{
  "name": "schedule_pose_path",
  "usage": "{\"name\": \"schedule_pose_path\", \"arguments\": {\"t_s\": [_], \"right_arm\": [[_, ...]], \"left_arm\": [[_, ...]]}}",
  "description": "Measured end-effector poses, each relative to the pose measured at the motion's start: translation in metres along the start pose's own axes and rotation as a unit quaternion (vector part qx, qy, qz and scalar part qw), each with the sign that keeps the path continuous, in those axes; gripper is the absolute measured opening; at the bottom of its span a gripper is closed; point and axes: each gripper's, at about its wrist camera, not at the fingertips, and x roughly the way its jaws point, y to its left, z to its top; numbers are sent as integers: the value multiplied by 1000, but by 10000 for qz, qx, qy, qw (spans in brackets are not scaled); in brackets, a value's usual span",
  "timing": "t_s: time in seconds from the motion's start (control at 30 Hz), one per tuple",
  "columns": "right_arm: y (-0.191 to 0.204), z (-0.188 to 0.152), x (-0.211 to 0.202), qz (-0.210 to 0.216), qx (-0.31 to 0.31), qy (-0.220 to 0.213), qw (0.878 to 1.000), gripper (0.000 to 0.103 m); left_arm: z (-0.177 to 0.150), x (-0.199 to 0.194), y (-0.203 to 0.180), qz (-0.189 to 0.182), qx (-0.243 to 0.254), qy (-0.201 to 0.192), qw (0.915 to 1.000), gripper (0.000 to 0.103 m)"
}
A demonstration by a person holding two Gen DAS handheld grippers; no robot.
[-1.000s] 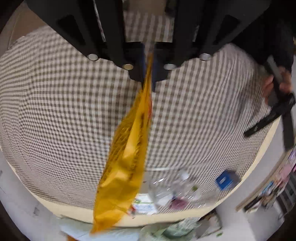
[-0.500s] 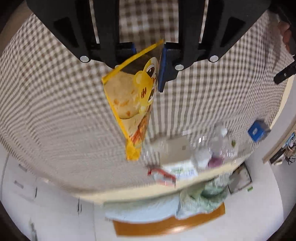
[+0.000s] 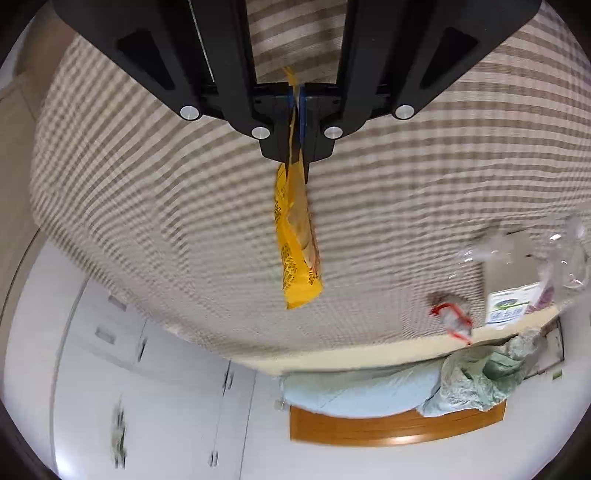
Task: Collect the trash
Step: 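Grasp clear plastic wrapper by the milk carton with the left tool while the right tool holds the yellow bag, then carry the yellow bag and plastic wrapper to the wastebasket with both tools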
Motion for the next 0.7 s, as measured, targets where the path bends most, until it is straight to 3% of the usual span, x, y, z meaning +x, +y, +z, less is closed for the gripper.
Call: {"name": "schedule_pose_path", "arguments": {"t_s": [0.07, 0.13, 0.23, 0.3, 0.4, 0.5, 0.53, 0.6, 0.7], "right_arm": [[-6, -1, 3, -146, -204, -215, 9995, 1], [-10, -12, 18, -39, -90, -12, 10000, 1], [-12, -13, 13, 66, -11, -224, 9997, 1], [-23, -14, 8, 142, 250, -345, 9990, 1], [-43, -17, 20, 394, 716, -63, 9966, 1], [-48, -19, 23, 632, 942, -43, 9935, 1], [-47, -19, 23, 623, 912, -48, 9939, 1], [-46, -20, 19, 587, 860, -43, 9946, 1], [-48, -22, 17, 611, 867, -38, 9943, 1]], "left_arm": [[14, 6, -30, -533, 13, -59, 9986, 90], [31, 23, -61, -797, 109, -66, 9967, 90], [59, 87, -120, -1059, 133, 221, 9940, 84], [66, 129, -152, -776, 263, 416, 9958, 65], [70, 193, -191, -308, 612, 918, 9934, 53], [65, 235, -203, -89, 497, 1486, 9876, 48], [64, 244, -203, -85, 443, 1599, 9861, 43], [68, 252, -200, -147, 281, 1614, 9864, 22], [74, 242, -198, -238, 137, 1516, 9881, 19]]}}
